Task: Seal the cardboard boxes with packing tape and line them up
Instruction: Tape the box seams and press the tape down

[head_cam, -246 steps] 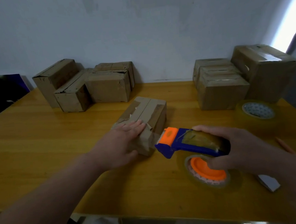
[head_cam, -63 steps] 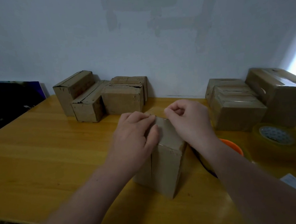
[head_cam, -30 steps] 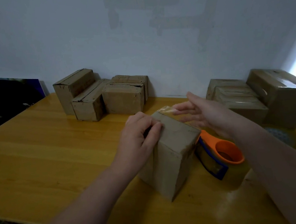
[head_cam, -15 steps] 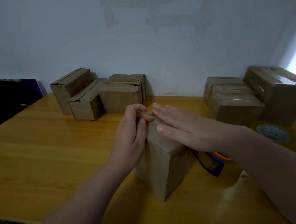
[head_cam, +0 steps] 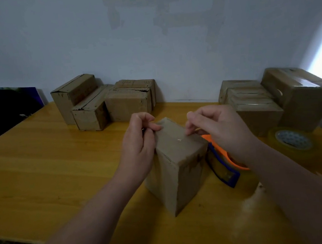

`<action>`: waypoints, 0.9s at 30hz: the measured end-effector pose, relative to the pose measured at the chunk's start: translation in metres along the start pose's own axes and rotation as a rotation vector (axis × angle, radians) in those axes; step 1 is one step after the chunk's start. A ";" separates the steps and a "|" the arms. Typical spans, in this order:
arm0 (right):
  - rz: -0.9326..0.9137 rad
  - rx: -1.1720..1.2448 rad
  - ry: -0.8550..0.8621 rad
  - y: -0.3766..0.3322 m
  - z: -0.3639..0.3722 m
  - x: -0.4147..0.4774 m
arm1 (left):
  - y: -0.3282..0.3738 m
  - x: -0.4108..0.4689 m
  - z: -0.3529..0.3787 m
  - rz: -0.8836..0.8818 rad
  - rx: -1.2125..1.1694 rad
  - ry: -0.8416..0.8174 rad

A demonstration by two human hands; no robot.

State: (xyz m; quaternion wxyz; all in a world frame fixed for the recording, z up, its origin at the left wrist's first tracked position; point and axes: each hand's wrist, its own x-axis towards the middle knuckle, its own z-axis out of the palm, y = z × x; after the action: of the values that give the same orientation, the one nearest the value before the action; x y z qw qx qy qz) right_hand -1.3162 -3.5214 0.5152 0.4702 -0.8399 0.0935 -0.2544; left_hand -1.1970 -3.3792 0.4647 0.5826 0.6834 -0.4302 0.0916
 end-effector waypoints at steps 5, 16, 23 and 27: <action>0.312 -0.164 -0.045 -0.003 0.013 0.035 | 0.002 0.000 -0.001 -0.001 -0.003 0.001; 0.341 -0.278 -0.237 -0.001 0.013 0.029 | 0.005 0.001 -0.004 0.002 0.080 -0.041; 0.489 -0.080 -0.325 0.005 -0.013 -0.004 | 0.028 0.001 -0.007 -0.025 0.327 -0.134; 0.524 0.012 -0.312 0.006 -0.023 -0.013 | 0.051 -0.003 -0.005 -0.027 0.645 -0.352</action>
State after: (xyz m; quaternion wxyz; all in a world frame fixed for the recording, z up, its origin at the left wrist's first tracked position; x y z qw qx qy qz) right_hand -1.3390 -3.5367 0.5159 0.5334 -0.8134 0.2319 0.0073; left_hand -1.2319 -3.3709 0.5009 0.2552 0.8430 -0.4637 0.0960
